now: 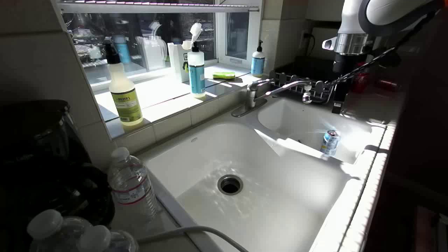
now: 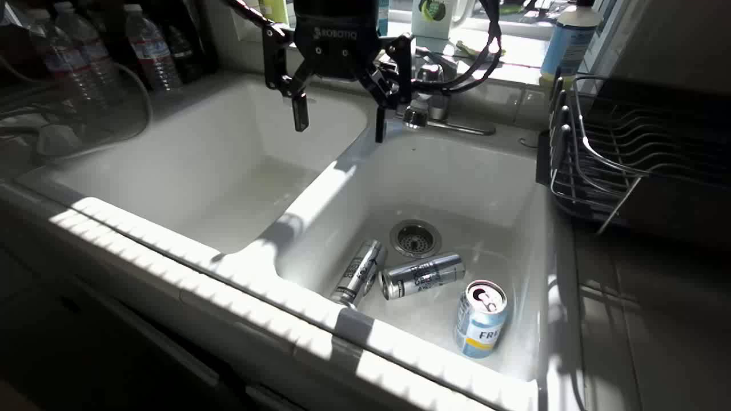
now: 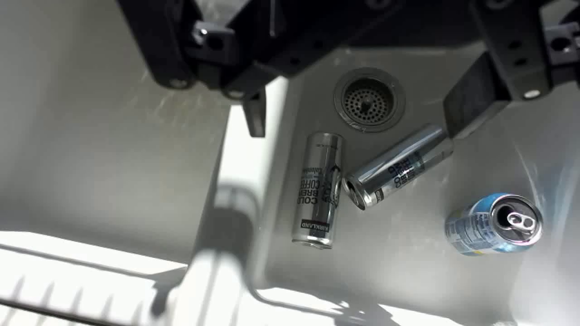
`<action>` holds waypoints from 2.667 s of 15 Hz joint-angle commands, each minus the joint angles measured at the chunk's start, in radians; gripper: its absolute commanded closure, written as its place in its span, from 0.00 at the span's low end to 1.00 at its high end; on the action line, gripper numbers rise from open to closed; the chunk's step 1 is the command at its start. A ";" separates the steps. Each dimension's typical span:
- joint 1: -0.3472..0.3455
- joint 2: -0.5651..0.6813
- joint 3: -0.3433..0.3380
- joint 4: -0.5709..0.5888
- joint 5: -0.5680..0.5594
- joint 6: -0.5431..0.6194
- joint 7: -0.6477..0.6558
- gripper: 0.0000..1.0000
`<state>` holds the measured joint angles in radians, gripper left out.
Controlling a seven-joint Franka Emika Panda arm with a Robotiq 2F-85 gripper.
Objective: Push the faucet to the left side of the sink.
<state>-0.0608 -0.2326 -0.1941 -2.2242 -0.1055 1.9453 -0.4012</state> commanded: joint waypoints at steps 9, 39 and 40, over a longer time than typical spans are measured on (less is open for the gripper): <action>-0.019 0.001 0.012 0.004 -0.015 0.015 0.013 0.00; -0.079 0.195 0.004 0.142 0.250 0.510 -0.110 0.00; -0.078 0.197 0.006 0.141 0.259 0.505 -0.109 0.00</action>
<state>-0.1383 -0.0373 -0.1967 -2.0665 0.1099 2.4292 -0.4911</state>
